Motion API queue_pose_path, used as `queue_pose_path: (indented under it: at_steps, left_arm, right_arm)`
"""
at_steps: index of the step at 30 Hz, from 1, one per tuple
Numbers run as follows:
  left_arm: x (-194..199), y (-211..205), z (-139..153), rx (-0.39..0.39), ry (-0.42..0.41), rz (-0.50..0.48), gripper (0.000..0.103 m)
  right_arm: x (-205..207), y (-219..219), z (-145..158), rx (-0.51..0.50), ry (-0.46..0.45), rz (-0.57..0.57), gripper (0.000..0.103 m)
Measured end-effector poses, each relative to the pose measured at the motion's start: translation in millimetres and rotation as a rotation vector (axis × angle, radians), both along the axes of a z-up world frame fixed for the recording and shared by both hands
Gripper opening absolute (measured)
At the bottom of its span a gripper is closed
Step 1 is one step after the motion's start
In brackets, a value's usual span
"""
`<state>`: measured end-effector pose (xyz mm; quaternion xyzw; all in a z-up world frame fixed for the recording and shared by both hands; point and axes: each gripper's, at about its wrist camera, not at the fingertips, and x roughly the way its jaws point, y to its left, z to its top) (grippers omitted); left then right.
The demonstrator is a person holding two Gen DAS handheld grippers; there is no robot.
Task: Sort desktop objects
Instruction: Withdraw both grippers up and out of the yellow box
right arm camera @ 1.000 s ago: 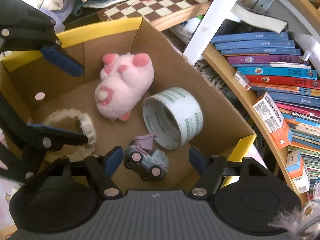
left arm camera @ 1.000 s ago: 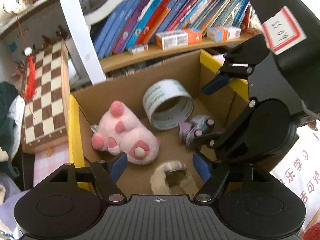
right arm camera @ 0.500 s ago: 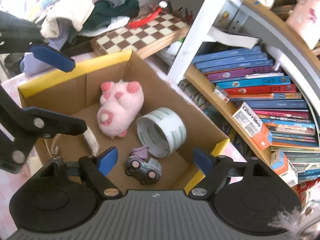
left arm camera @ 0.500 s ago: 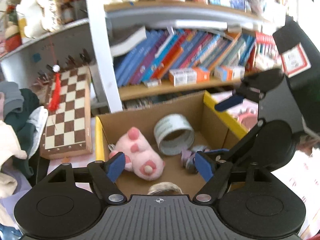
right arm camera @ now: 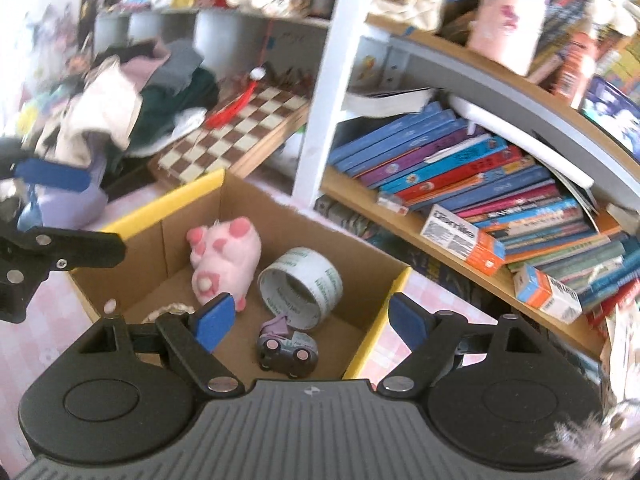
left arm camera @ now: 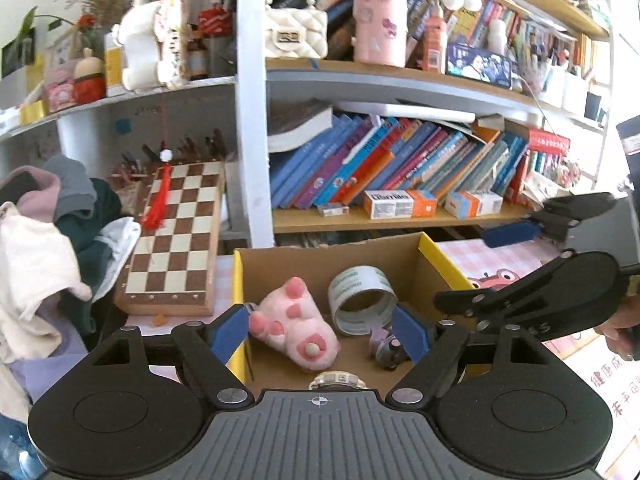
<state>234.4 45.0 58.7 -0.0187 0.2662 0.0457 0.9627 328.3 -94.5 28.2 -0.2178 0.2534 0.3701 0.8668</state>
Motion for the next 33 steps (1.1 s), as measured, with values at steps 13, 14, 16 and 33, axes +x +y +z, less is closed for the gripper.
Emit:
queue_pose_path:
  at_steps: [13,14,16,33]
  left_arm:
    - [-31,10,-1,-0.008,-0.041,0.051,0.087]
    - [-34,11,-2,-0.008,-0.039,0.054,0.087]
    - [-40,13,-5,-0.011,-0.031,0.065,0.088]
    - [-89,17,-37,-0.005,0.056,0.132,0.099]
  right_arm:
    - [-23,-38,3,0.129,-0.007,-0.209,0.088]
    - [-26,-41,2,0.135,-0.003,-0.223,0.090]
    - [-34,-44,-2,0.139,0.006,-0.247,0.096]
    - [-110,-60,-45,0.124,0.062,-0.413,0.100]
